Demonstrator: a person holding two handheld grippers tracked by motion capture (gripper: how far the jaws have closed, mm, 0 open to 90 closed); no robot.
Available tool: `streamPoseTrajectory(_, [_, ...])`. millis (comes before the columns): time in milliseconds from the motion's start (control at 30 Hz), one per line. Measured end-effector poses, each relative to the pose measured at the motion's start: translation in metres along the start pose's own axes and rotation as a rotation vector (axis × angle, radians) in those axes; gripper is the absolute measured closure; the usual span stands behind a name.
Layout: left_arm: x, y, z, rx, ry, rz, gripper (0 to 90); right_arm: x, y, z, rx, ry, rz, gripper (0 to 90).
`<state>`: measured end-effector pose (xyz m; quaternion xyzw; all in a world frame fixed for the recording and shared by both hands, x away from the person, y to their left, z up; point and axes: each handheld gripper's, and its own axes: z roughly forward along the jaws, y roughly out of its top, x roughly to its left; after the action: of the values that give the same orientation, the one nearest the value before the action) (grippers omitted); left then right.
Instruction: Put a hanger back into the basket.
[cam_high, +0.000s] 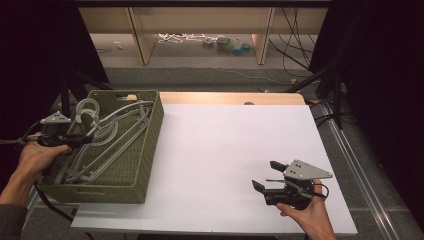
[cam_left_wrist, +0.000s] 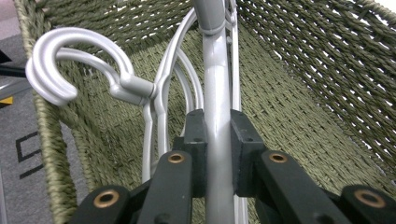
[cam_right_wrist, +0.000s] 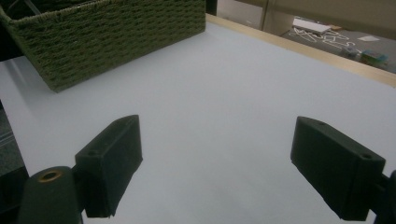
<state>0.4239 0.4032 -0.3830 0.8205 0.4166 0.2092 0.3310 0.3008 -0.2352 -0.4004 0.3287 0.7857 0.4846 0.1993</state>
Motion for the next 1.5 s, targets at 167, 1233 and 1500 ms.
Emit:
streamPoseTrajectory(167, [-0.004, -0.002, 0.015, 0.034, 0.003, -0.03, 79.4, 0.001, 0.0, 0.0, 0.004, 0.002, -0.001, 17.3])
streamPoseTrajectory(1233, [-0.021, -0.006, -0.024, -0.232, 0.2, -0.316, 34.2, 0.0, 0.0, -0.001, -0.034, -0.014, 0.026, 17.3])
streamPoseTrajectory(1500, [-0.066, 0.007, -0.06, -0.362, 0.173, -0.276, 27.8, 0.0, 0.0, -0.001, -0.058, -0.021, 0.039, 17.3])
